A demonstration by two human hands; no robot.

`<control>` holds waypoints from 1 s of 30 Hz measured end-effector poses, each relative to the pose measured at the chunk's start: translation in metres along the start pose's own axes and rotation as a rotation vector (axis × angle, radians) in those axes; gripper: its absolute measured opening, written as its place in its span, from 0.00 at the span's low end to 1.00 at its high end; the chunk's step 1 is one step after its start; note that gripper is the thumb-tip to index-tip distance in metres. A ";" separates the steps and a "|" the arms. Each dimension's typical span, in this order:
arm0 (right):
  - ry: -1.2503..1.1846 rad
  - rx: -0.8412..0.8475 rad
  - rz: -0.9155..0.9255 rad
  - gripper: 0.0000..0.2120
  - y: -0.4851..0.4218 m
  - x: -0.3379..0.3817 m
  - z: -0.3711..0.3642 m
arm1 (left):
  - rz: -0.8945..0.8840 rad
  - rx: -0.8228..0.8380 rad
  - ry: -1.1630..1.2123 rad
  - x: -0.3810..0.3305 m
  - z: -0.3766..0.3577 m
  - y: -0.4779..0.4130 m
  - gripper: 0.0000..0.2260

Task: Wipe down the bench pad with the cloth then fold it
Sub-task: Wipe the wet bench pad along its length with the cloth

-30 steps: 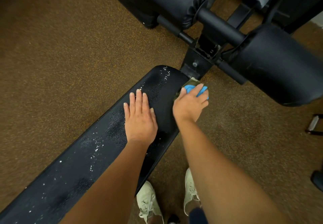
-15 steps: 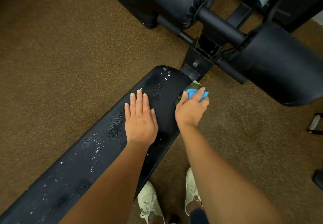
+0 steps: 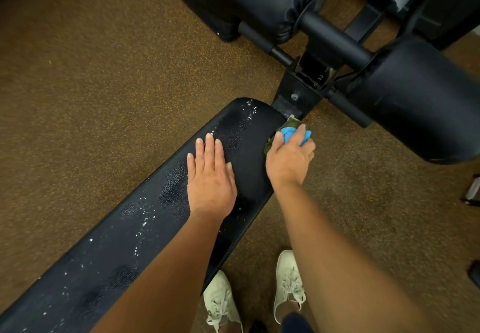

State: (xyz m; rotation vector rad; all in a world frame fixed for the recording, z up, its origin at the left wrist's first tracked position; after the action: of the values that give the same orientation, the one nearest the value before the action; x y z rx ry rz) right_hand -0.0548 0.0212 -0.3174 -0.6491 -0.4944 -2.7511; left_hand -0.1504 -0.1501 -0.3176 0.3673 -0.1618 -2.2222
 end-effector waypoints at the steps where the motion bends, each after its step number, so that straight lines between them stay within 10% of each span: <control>1: 0.009 -0.033 0.035 0.29 0.010 0.001 0.000 | 0.004 -0.002 -0.004 0.000 0.000 0.000 0.26; 24: 0.431 0.129 0.219 0.31 -0.016 0.043 -0.016 | 0.030 -0.002 -0.008 0.000 0.002 -0.002 0.26; 30: 0.515 0.150 0.574 0.30 0.001 0.043 -0.013 | 0.074 -0.032 0.049 0.001 0.004 -0.004 0.26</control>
State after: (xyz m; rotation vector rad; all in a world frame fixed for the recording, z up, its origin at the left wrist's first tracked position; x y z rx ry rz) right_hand -0.0962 0.0074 -0.3079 -0.0161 -0.3220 -2.1843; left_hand -0.1550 -0.1487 -0.3147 0.3913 -0.1116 -2.1387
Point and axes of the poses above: each hand's wrist, its own y-axis away from the middle knuckle, its own z-axis out of the back of the hand, x = y × z, the point moved 9 cm from there along -y, towards the middle knuckle, and after that the axes turned 7 degrees about x, right-handed, at the moved point
